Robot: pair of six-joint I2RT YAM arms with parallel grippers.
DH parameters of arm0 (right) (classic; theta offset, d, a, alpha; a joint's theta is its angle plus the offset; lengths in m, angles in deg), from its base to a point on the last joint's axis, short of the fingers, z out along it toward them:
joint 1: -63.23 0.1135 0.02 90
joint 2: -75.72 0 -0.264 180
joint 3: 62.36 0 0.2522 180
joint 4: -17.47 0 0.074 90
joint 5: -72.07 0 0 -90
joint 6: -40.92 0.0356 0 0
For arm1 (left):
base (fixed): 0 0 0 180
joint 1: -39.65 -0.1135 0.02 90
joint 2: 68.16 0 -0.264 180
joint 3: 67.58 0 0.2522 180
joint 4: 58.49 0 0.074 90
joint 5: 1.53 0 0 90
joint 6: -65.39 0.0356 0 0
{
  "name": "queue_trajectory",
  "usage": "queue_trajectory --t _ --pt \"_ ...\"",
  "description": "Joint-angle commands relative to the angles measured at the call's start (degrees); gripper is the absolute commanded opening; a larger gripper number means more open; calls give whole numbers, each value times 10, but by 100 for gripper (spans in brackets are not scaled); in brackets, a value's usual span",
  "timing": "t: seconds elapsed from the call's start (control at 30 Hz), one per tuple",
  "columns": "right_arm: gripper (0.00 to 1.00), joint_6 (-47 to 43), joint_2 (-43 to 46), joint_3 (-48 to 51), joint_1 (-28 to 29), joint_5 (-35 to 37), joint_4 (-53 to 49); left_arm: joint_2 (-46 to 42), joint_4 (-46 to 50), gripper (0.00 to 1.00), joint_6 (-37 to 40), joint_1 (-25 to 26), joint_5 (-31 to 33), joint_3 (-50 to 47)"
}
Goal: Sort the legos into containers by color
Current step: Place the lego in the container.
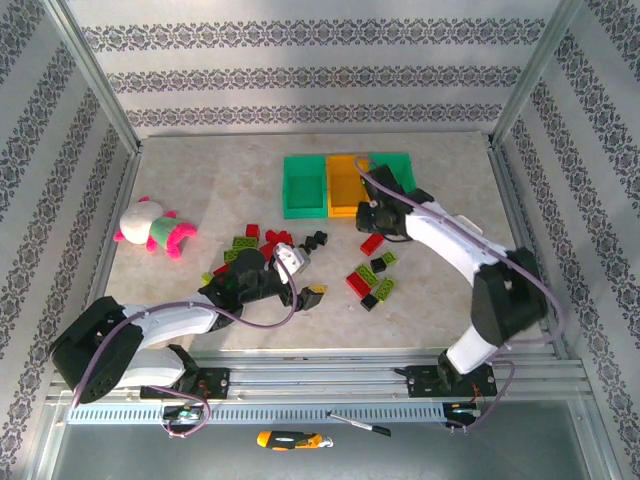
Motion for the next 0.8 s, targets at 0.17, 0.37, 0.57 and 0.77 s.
queue_trajectory --t 0.17,0.37,0.57,0.77 --pt "23 -50 -166 -157 -31 -2 33 -19 -26 99 -12 8 29 -19" --pt "24 -63 -227 -222 -45 -5 22 -9 -19 99 -16 8 34 -11" --pt "54 -82 -206 -226 -48 -24 18 -15 70 99 -1 5 48 24" --pt "75 -86 -117 -150 -47 -65 40 -29 223 99 51 -23 55 89"
